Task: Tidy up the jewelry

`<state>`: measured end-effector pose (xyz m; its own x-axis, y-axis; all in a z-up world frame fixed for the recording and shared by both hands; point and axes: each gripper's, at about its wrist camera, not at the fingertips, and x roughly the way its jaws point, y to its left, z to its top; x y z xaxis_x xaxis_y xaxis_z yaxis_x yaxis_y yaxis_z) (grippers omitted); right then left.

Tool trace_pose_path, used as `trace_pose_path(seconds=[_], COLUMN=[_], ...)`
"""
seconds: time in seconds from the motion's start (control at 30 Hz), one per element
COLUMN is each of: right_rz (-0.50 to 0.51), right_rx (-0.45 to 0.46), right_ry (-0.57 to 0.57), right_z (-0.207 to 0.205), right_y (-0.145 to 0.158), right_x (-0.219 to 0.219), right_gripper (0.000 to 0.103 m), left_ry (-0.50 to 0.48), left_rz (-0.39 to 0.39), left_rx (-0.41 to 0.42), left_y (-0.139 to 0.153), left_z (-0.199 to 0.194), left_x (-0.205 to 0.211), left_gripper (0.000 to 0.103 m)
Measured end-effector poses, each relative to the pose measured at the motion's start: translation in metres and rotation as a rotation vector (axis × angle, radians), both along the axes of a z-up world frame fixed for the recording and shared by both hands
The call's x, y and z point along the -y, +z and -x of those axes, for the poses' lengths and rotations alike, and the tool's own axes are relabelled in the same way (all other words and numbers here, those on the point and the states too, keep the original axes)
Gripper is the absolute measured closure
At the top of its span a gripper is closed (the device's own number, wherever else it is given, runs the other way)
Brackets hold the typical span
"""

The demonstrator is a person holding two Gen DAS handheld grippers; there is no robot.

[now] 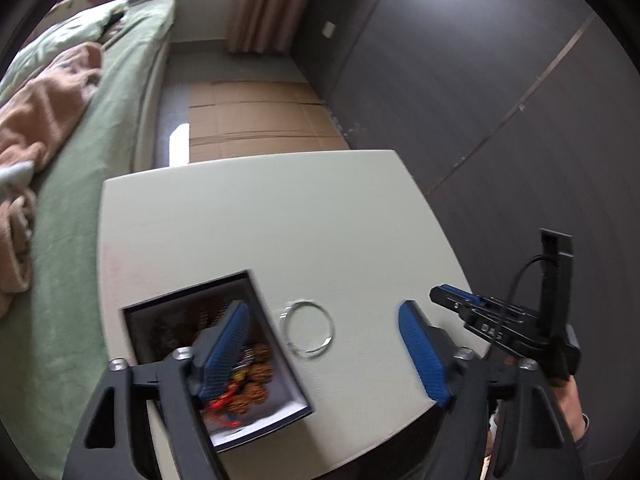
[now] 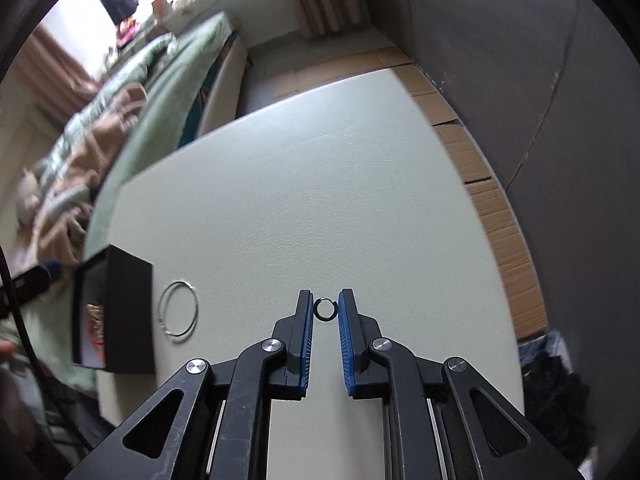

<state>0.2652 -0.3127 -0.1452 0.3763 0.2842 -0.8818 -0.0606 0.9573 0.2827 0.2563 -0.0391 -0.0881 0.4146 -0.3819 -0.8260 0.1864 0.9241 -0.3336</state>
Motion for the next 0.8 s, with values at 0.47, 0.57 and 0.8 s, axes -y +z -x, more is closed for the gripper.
trace_pose_path(seconds=[0.47,0.57,0.8], right_rz=[-0.164,-0.177,-0.200], right_rx=[0.067,0.074,0.082], right_ry=[-0.067,-0.076,-0.102], right_z=[0.033,0.037,0.044], right_y=[0.012,0.013,0.013], right_x=[0.033,0.038,0.052], right_gripper=[0.089,0.089,0.089], left_ry=[-0.243,-0.277,-0.368], left_rz=[-0.317,-0.387,-0.540], left_rx=[-0.110,-0.135,-0.170], left_y=[-0.052,-0.063,-0.082], left_z=[-0.001,-0.003,-0.002], left_x=[0.072,0.077,0.086], left_gripper=[0.069,0.070,0.081])
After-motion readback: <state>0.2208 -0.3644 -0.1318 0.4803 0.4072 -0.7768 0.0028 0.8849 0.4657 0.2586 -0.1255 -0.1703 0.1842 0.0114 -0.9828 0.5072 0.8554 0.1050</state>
